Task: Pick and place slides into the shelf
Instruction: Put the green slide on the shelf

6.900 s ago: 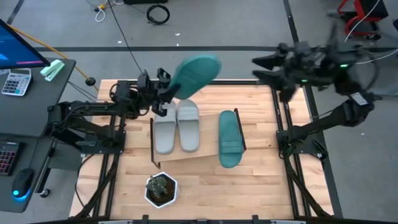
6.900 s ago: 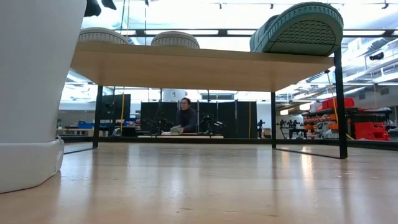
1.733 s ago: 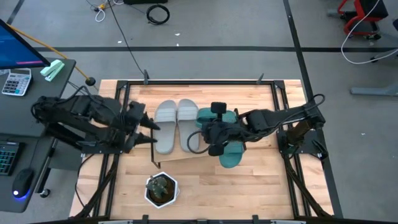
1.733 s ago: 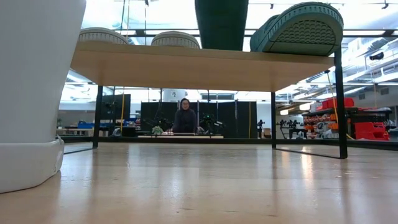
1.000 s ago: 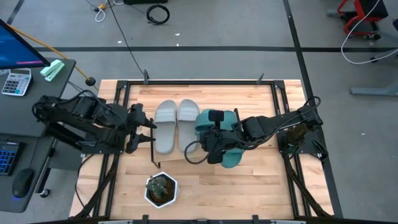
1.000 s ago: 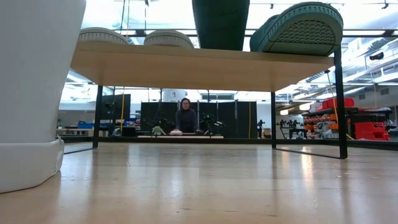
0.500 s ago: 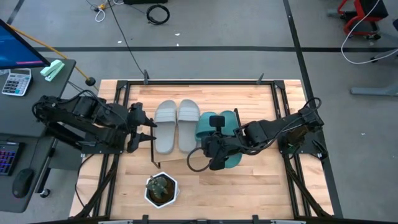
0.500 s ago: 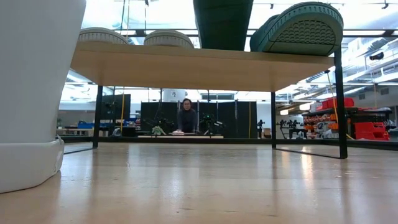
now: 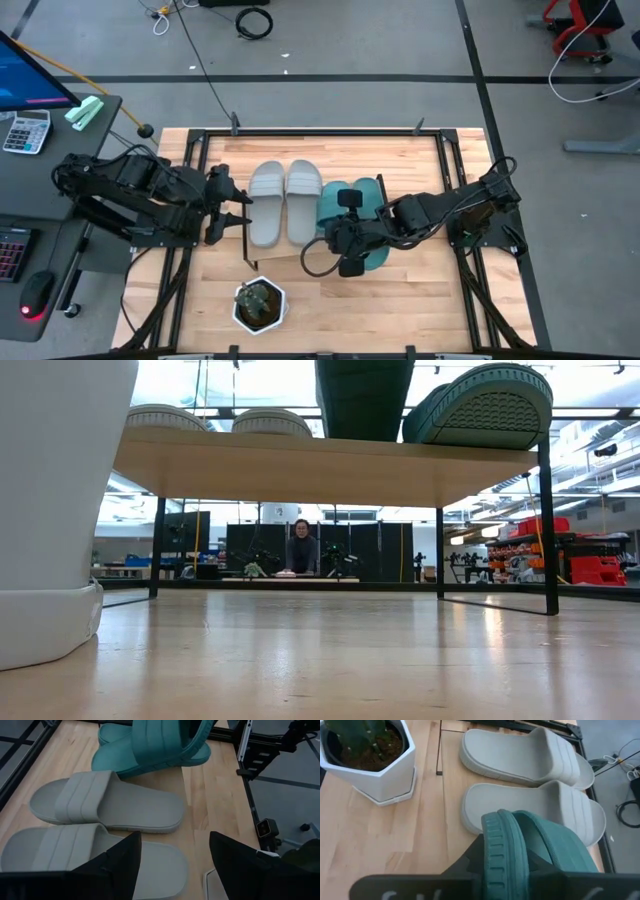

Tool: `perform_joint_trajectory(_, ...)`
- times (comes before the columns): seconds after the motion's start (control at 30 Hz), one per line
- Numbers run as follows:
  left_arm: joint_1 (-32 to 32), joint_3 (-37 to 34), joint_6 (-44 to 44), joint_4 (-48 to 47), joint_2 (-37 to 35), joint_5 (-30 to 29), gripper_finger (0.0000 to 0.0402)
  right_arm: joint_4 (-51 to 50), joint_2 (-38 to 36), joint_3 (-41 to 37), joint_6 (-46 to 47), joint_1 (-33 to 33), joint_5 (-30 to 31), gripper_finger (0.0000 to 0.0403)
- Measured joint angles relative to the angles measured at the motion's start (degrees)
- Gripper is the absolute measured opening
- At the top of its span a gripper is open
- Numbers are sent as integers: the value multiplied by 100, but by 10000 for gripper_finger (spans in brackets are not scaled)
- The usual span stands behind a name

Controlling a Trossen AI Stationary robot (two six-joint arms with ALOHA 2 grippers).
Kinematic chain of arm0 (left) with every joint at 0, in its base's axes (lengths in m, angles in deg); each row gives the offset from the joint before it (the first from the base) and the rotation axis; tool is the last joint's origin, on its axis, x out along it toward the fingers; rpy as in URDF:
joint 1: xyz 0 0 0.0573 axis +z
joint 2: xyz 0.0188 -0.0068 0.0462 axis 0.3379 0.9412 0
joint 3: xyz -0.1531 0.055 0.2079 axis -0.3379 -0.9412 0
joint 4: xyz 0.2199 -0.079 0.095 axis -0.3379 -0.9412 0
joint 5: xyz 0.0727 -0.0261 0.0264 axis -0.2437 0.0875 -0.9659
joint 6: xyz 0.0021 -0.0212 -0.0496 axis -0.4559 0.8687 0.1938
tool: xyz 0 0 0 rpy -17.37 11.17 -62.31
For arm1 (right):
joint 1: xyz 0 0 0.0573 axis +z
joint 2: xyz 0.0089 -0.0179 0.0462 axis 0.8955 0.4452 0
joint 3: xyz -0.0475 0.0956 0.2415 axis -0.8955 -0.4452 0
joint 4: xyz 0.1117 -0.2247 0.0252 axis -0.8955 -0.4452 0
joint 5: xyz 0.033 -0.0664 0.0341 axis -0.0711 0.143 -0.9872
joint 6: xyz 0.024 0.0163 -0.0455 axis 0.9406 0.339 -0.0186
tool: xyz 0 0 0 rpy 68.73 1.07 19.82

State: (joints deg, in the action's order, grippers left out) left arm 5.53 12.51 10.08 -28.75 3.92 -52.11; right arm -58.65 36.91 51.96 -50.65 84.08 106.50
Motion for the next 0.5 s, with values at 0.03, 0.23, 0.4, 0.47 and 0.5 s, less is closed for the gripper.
perform_joint_trajectory(0.03, 0, 0, 1, -1, 0, -18, 238, 1, 0, 0, 1, 0, -27, 45)
perform_joint_trajectory(0.23, 0, -2, 2, 0, 0, -104, 236, 78, 31, -79, 191, -85, -271, 60)
perform_joint_trajectory(0.4, 1, -2, 2, 55, -2, -149, 234, 230, 31, -359, 309, -173, -670, 76)
perform_joint_trajectory(0.47, 0, -2, 2, 74, -1, -149, 234, 338, 31, -503, 336, -188, -765, 83)
perform_joint_trajectory(0.5, 0, -2, 2, 83, 0, -149, 234, 360, 31, -567, 352, -188, -781, 86)
